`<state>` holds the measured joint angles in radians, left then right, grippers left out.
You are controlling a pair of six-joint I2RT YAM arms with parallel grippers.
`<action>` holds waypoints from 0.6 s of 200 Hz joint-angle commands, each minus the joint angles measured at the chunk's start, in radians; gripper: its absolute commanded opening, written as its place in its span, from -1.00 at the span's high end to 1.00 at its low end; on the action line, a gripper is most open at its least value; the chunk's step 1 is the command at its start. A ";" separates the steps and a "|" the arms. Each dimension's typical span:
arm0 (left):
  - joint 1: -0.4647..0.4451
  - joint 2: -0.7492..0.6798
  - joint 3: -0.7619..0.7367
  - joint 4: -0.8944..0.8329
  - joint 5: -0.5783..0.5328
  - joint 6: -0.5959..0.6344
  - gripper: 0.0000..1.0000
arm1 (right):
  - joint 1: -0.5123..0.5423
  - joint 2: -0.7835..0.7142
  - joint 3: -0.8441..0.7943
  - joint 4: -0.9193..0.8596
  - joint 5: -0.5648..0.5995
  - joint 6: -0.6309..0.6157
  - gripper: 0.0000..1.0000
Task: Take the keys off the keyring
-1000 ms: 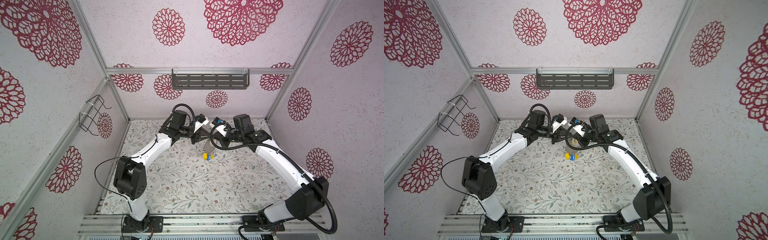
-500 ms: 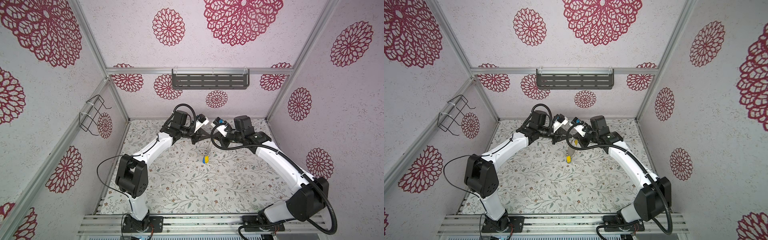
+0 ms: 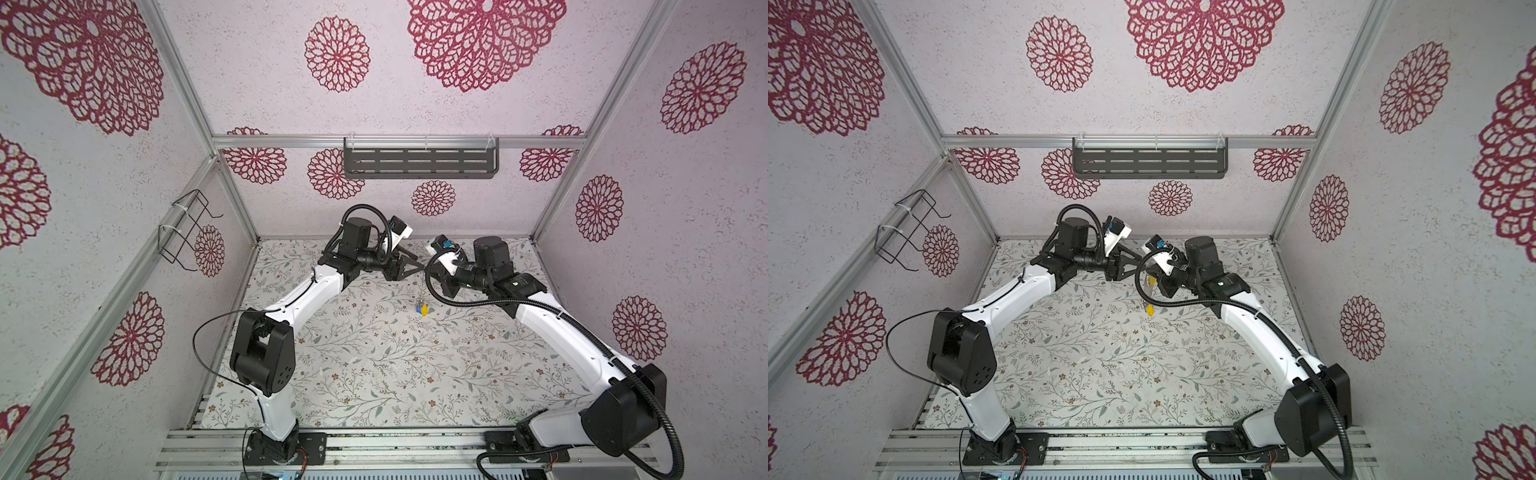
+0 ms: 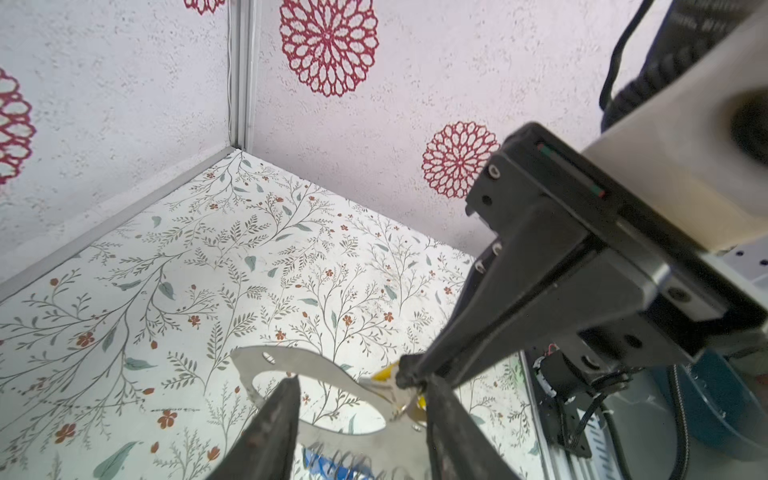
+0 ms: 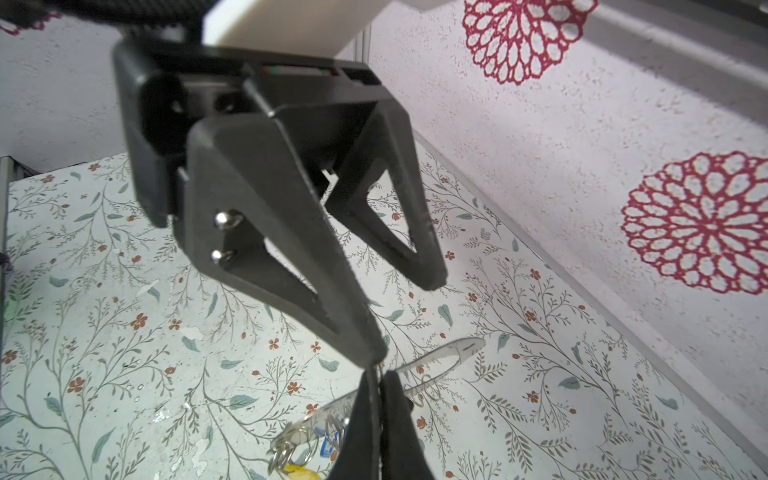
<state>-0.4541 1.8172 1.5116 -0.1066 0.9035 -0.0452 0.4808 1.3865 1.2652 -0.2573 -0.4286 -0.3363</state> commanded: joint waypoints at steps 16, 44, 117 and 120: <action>0.012 -0.031 -0.044 0.134 0.079 -0.063 0.15 | 0.003 -0.049 0.000 0.066 -0.059 0.013 1.00; 0.012 -0.004 -0.013 0.101 0.127 -0.068 0.20 | -0.001 -0.055 -0.002 0.078 -0.055 0.017 1.00; 0.023 -0.037 -0.090 0.114 0.183 -0.092 0.01 | -0.007 -0.054 0.005 0.093 -0.051 0.028 1.00; 0.025 -0.041 -0.096 0.121 0.181 -0.096 0.01 | -0.007 -0.055 0.005 0.093 -0.050 0.027 1.00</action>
<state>-0.4419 1.8088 1.4582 -0.0113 1.0477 -0.1322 0.4801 1.3720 1.2484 -0.2272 -0.4534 -0.3283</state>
